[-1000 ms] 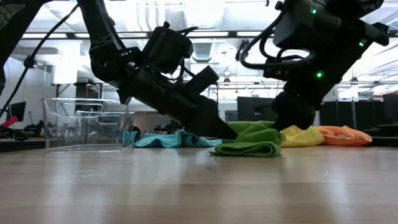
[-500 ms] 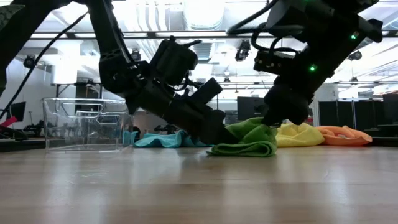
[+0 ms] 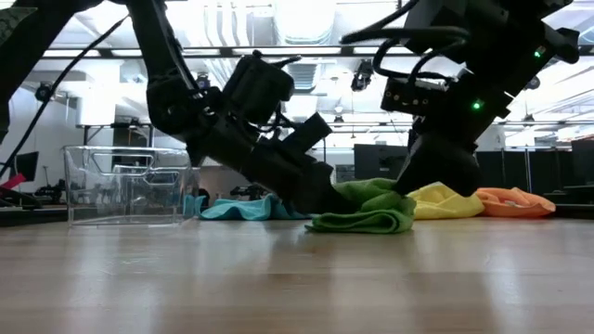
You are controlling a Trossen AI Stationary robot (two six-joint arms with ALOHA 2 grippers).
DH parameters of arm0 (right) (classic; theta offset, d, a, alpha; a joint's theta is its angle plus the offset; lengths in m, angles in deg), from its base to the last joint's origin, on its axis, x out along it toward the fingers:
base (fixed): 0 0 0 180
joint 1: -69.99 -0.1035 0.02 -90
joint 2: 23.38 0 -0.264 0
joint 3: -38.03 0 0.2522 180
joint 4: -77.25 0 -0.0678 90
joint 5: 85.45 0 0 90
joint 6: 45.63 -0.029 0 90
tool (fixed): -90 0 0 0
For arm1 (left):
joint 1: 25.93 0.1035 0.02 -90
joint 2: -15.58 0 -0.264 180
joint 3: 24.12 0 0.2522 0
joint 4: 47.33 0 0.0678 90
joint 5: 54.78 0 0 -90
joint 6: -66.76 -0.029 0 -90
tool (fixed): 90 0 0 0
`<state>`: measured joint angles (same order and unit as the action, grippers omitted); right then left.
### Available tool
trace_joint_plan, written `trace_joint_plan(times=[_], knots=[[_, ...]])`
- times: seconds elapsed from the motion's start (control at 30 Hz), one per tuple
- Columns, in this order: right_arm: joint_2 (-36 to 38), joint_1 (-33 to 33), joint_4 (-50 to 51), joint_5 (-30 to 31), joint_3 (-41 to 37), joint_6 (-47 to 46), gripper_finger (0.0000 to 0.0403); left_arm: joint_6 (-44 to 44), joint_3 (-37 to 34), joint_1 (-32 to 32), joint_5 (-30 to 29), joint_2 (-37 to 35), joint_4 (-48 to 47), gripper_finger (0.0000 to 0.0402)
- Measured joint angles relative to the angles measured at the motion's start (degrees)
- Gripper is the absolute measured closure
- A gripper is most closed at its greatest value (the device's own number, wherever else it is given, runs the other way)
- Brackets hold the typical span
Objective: Roll microfiber towels into tight, uniform cylinder then place into a basket
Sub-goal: Roll the green microfiber towel
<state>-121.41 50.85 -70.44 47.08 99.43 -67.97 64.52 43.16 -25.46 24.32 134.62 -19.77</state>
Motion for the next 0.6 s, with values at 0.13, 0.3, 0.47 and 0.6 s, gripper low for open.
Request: trace_joint_plan(times=[0.13, 0.3, 0.47, 0.6], knots=[[0.00, 0.00, 1.39, 0.85, 0.01, 1.43, 0.0394, -1.65, -0.61, -0.59, 0.14, -4.22, -5.81, 0.0402], [0.09, -0.13, 1.90, 1.15, 1.18, 4.77, 0.0394, -3.15, -1.39, -1.47, 1.15, -7.87, -12.86, 0.0402], [0.09, -0.85, 2.10, 1.66, 2.60, 9.24, 0.0394, -3.89, -3.64, -1.66, 12.55, -11.00, -12.40, 0.0402], [-0.09, -2.02, 2.29, 1.83, 3.54, 11.51, 0.0394, -0.67, -4.79, -1.78, 22.15, -11.80, -12.43, 0.0402]])
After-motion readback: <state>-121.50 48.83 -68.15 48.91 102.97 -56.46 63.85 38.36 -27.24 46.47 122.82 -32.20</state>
